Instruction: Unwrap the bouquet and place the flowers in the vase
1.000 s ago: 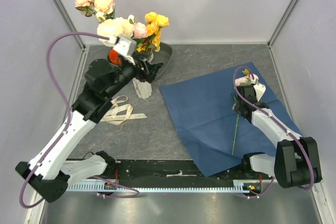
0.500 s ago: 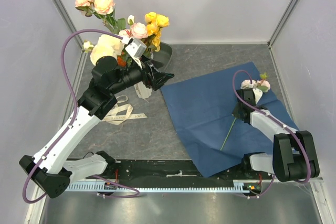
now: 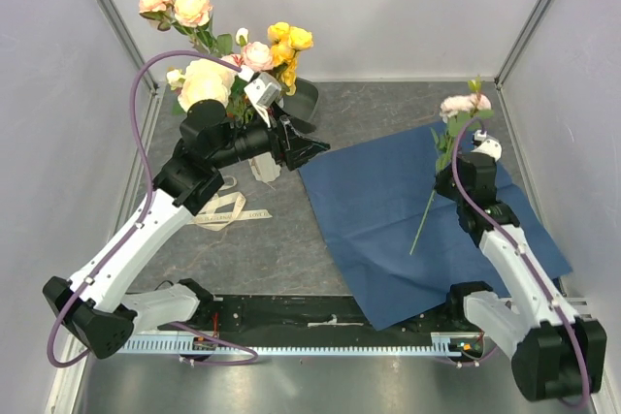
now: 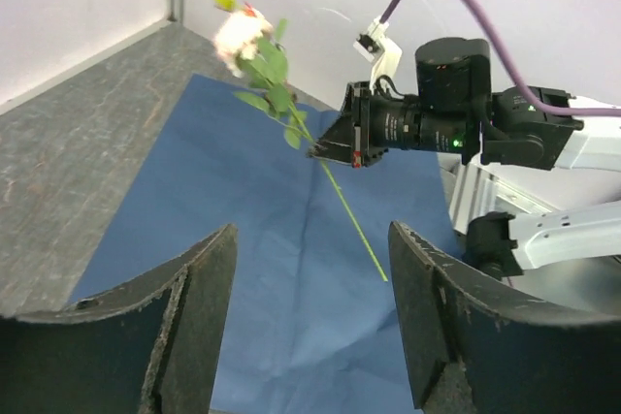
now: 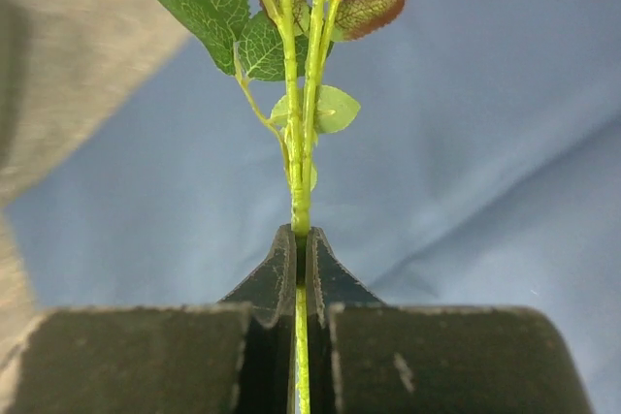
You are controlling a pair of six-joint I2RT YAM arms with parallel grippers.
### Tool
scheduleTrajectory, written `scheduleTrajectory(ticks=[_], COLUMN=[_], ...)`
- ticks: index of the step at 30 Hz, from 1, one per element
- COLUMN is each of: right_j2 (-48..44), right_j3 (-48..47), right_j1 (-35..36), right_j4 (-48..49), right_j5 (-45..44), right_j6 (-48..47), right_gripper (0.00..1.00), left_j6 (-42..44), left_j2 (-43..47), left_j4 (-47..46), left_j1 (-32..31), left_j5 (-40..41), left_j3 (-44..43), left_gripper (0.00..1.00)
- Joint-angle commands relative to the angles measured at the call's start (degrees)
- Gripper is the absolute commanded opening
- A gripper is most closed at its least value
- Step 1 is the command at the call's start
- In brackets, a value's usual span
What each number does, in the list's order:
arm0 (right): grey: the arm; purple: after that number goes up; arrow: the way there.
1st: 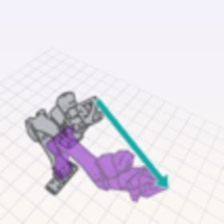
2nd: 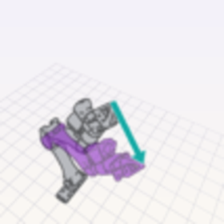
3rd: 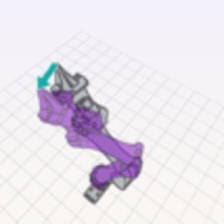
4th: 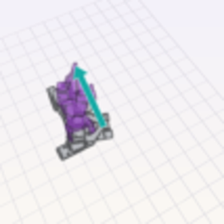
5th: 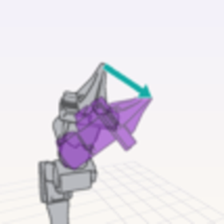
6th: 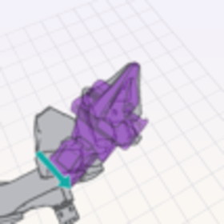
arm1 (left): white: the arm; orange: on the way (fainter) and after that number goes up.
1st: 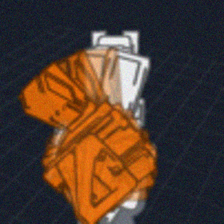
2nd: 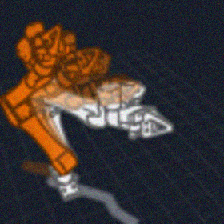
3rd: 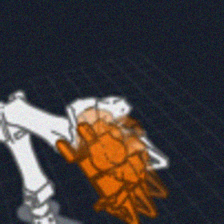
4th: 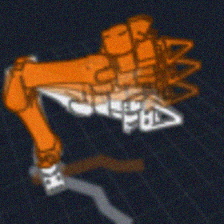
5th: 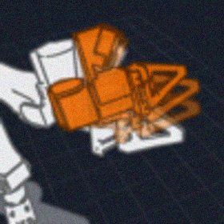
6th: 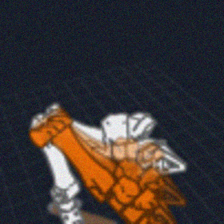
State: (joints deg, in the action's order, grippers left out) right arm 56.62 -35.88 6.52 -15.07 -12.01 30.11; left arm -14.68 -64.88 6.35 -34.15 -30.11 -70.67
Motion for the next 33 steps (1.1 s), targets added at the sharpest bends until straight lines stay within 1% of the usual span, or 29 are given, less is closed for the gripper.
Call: scheduleTrajectory(ticks=[1,2,3,4,5,6,8,9,11,12,15,17,19,27,28,33], right_j2=[-7.7,-8.5,-10.0,-10.6,-11.1,-12.0,-12.6,-13.1,-13.6,-13.7,-13.7,-13.5,-12.8,-10.7,-10.3,-8.6], right_j3=[-2.3,-2.3,-2.2,-2.3,-2.5,-2.7,-3.7,-3.8,-4.0,-4.1,-4.3,-4.4,-4.6,-4.9,-5.2,-6.1], right_j1=[0.2,0.4,1.2,1.8,2.6,4.7,7.2,9.9,13.1,16.6,22.4,24.6,27.7,39.9,40.8,47.1], right_j4=[9.0,12.1,13.6,14.6,17.5,18.4,20.2,21.0,23.8,24.8,27.5,28.9,29.5,30.9,30.9,30.8], right_j5=[16.4,19.5,25.8,28.2,29.7,31.4,31.5,31.3,29.9,29.2,25.0,21.9,20.3,8.7,8.1,1.7], right_j6=[-2.6,-2.4,-2.2,-1.1,-0.4,0.1,1.1,1.4,2.8,3.1,3.6,3.8,3.5,-1.2,-2.1,-5.2], right_gripper=[0.0,0.0,0.0,0.0,0.0,0.0,0.0,0.0,0.0,0.0,0.0,0.0,0.0,0.0,0.0,0.0], left_j6=[-3.9,-4.4,-4.9,-5.9,-6.2,-6.7,-7.6,-7.9,-8.3,-8.4,-9.0,-9.2,-10.0,-10.3,-10.3,-9.8], left_j2=[-0.9,-1.2,-1.7,-2.4,-3.1,-3.7,-5.2,-5.8,-7.4,-8.1,-10.2,-11.0,-11.9,-12.5,-12.5,-12.4], left_j4=[-4.9,-5.4,-6.1,-6.2,-6.2,-6.1,-6.2,-6.0,-4.9,-4.6,-2.8,-1.7,-1.4,0.6,0.7,1.4], left_j1=[-0.1,-0.1,-0.2,-0.4,-0.6,-0.8,-1.4,-1.6,-2.1,-2.3,-3.1,-3.6,-3.8,-3.8,-3.8,-3.8], left_j5=[-7.2,-9.2,-10.1,-10.9,-12.4,-13.0,-14.3,-14.3,-14.4,-14.4,-13.8,-12.9,-12.3,-7.9,-7.5,-7.2], left_j3=[-2.2,-2.2,-2.2,-2.3,-2.5,-2.9,-3.2,-3.7,-4.2,-4.6,-5.6,-5.9,-6.1,-6.1,-6.2,-6.7], left_gripper=[0.68,0.65,0.64,0.64,0.62,0.61,0.61,0.61,0.61,0.61,0.6,0.6,0.6,0.59,0.58,0.43])
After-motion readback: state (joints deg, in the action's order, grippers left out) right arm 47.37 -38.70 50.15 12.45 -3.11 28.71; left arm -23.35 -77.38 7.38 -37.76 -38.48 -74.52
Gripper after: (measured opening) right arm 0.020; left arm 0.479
